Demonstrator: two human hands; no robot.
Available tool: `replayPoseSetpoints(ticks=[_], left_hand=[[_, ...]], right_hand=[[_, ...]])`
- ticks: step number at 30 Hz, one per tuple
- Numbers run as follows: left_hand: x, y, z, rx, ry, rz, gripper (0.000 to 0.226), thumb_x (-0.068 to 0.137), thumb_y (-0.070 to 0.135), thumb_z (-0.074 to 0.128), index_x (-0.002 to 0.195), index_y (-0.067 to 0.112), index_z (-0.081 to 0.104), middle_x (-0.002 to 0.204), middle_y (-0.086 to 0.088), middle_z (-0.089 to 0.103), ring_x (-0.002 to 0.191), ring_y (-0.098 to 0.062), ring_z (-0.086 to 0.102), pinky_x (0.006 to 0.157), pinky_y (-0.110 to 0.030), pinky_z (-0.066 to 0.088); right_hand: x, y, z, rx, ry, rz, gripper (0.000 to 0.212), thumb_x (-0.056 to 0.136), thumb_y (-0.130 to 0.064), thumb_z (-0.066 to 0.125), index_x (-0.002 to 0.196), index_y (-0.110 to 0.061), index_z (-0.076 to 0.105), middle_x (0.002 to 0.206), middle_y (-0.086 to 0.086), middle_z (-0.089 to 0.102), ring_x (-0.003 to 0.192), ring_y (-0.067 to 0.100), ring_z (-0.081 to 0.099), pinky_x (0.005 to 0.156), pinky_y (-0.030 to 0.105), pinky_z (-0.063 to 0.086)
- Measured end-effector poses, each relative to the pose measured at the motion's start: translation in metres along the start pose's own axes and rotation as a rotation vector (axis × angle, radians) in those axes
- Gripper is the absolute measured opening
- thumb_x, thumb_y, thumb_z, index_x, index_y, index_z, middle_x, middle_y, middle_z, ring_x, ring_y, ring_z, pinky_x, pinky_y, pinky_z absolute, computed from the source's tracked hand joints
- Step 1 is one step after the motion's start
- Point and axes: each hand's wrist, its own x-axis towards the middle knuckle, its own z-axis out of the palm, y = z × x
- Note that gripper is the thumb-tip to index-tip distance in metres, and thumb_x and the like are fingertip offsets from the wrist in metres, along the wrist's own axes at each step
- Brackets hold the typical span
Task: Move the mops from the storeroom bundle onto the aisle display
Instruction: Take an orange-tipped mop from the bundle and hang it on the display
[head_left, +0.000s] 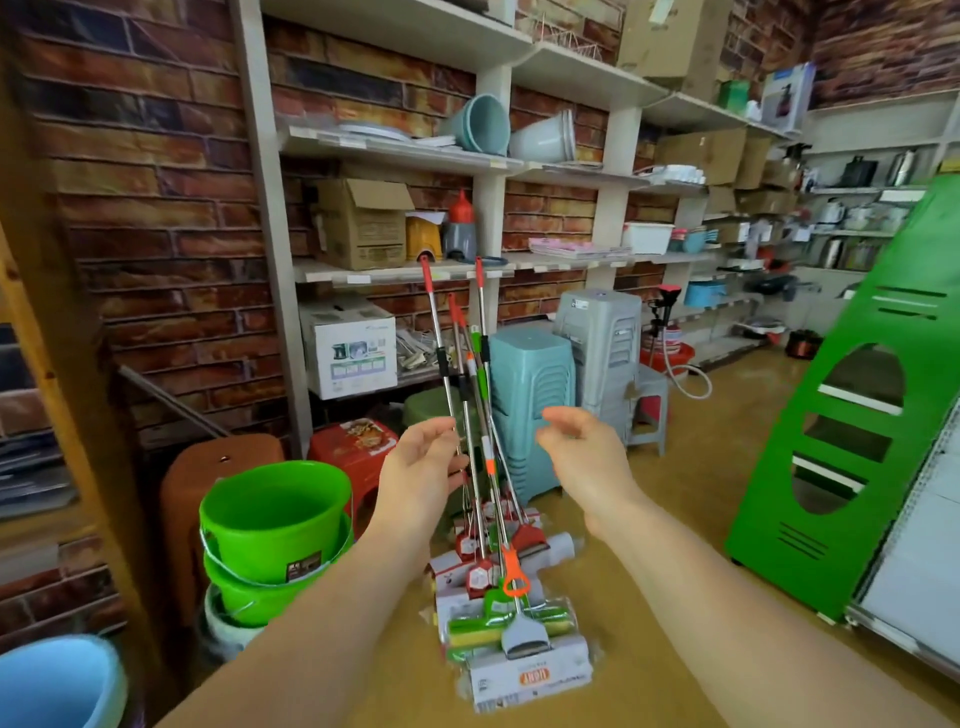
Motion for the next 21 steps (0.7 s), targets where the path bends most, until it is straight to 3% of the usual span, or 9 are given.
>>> replayPoseSetpoints(ticks=[4, 5, 7, 9, 13, 15, 18, 21], left_hand=[[0.078, 0.0, 0.002, 0.041, -0.018, -0.007, 0.016, 0.097, 0.017, 0.044, 0.108, 0.019, 0.054, 0.093, 0.004, 0.058, 0.09, -0.013, 0.057, 0.081, -0.024, 0.047], [0.097, -0.001, 0.004, 0.048, -0.023, -0.013, 0.015, 0.097, 0.017, 0.044, 0.108, 0.02, 0.054, 0.093, 0.005, 0.057, 0.09, -0.013, 0.057, 0.079, -0.023, 0.048], [0.131, -0.006, 0.012, 0.063, -0.034, -0.03, 0.014, 0.097, 0.017, 0.044, 0.106, 0.021, 0.054, 0.094, 0.006, 0.057, 0.093, -0.014, 0.057, 0.078, -0.021, 0.048], [0.163, -0.016, 0.022, 0.069, -0.049, -0.053, 0.015, 0.097, 0.018, 0.044, 0.107, 0.021, 0.054, 0.095, 0.005, 0.057, 0.097, -0.016, 0.058, 0.08, -0.024, 0.048], [0.23, -0.039, 0.046, 0.076, -0.046, -0.087, 0.014, 0.096, 0.017, 0.044, 0.103, 0.023, 0.056, 0.094, 0.002, 0.058, 0.095, -0.016, 0.057, 0.088, -0.028, 0.047], [0.266, -0.051, 0.06, 0.072, -0.032, -0.089, 0.014, 0.096, 0.016, 0.044, 0.101, 0.023, 0.056, 0.093, 0.001, 0.058, 0.09, -0.015, 0.057, 0.09, -0.029, 0.047], [0.32, -0.069, 0.085, 0.083, -0.013, -0.08, 0.017, 0.096, 0.016, 0.045, 0.108, 0.02, 0.056, 0.095, 0.001, 0.058, 0.085, -0.012, 0.057, 0.085, -0.026, 0.049], [0.37, -0.083, 0.111, 0.082, 0.016, -0.108, 0.016, 0.096, 0.014, 0.046, 0.107, 0.018, 0.057, 0.088, 0.002, 0.057, 0.078, -0.01, 0.056, 0.08, -0.022, 0.048]], right_hand=[[0.072, 0.0, 0.022, 0.019, 0.027, 0.029, 0.033, 0.094, -0.013, 0.047, 0.126, -0.016, 0.052, 0.131, 0.004, 0.053, 0.063, 0.006, 0.047, 0.055, 0.017, 0.04], [0.089, 0.002, 0.025, 0.014, 0.033, 0.028, 0.032, 0.094, -0.013, 0.047, 0.125, -0.016, 0.052, 0.131, 0.003, 0.053, 0.067, 0.007, 0.05, 0.058, 0.017, 0.042], [0.122, 0.007, 0.032, 0.011, 0.046, 0.034, 0.032, 0.093, -0.014, 0.049, 0.125, -0.016, 0.053, 0.131, 0.004, 0.053, 0.089, 0.013, 0.055, 0.08, 0.025, 0.048], [0.155, 0.016, 0.039, 0.007, 0.051, 0.047, 0.031, 0.093, -0.014, 0.05, 0.124, -0.015, 0.054, 0.131, 0.005, 0.054, 0.102, 0.017, 0.052, 0.096, 0.032, 0.043], [0.225, 0.039, 0.051, -0.011, 0.03, 0.058, 0.033, 0.093, -0.014, 0.049, 0.126, -0.014, 0.053, 0.134, 0.004, 0.052, 0.113, 0.017, 0.05, 0.093, 0.023, 0.035], [0.264, 0.05, 0.058, -0.005, 0.005, 0.054, 0.033, 0.093, -0.014, 0.05, 0.126, -0.013, 0.053, 0.135, 0.004, 0.051, 0.104, 0.013, 0.05, 0.088, 0.021, 0.035], [0.327, 0.066, 0.065, 0.005, -0.023, 0.053, 0.033, 0.093, -0.013, 0.05, 0.126, -0.014, 0.054, 0.135, 0.004, 0.052, 0.096, 0.009, 0.047, 0.084, 0.02, 0.036], [0.385, 0.078, 0.07, 0.004, -0.043, 0.088, 0.033, 0.092, -0.013, 0.051, 0.125, -0.014, 0.055, 0.135, 0.004, 0.052, 0.103, 0.013, 0.051, 0.085, 0.02, 0.036]])
